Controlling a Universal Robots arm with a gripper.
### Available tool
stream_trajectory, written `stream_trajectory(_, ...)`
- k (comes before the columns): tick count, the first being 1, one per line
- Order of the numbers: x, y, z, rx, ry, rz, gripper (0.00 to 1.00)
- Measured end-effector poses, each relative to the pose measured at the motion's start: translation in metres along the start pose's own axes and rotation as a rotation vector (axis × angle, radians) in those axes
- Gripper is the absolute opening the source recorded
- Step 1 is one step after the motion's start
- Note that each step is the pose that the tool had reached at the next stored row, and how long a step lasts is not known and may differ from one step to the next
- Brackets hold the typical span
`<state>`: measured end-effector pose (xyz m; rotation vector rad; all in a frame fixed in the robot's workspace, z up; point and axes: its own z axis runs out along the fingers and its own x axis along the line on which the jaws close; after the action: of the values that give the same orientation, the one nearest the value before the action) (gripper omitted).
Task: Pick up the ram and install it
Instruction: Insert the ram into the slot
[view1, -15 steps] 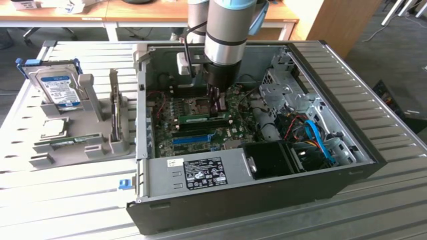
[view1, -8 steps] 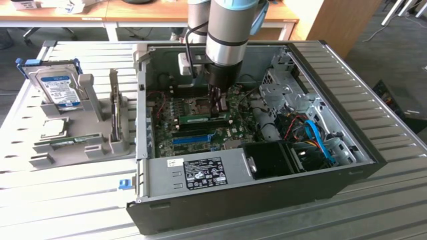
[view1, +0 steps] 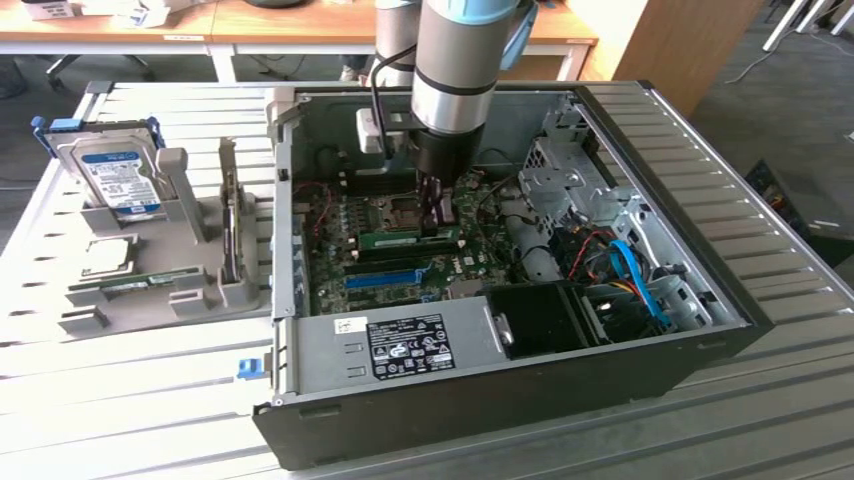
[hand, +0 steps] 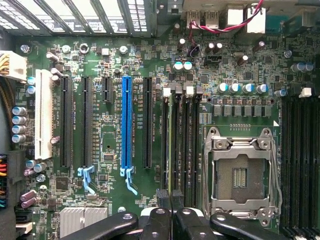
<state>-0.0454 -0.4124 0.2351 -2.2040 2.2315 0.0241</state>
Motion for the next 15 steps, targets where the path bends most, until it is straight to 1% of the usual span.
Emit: stream_trajectory(15, 0.0013, -0.0001, 0.0014, 0.0001, -0.0003, 0.000, 0.12)
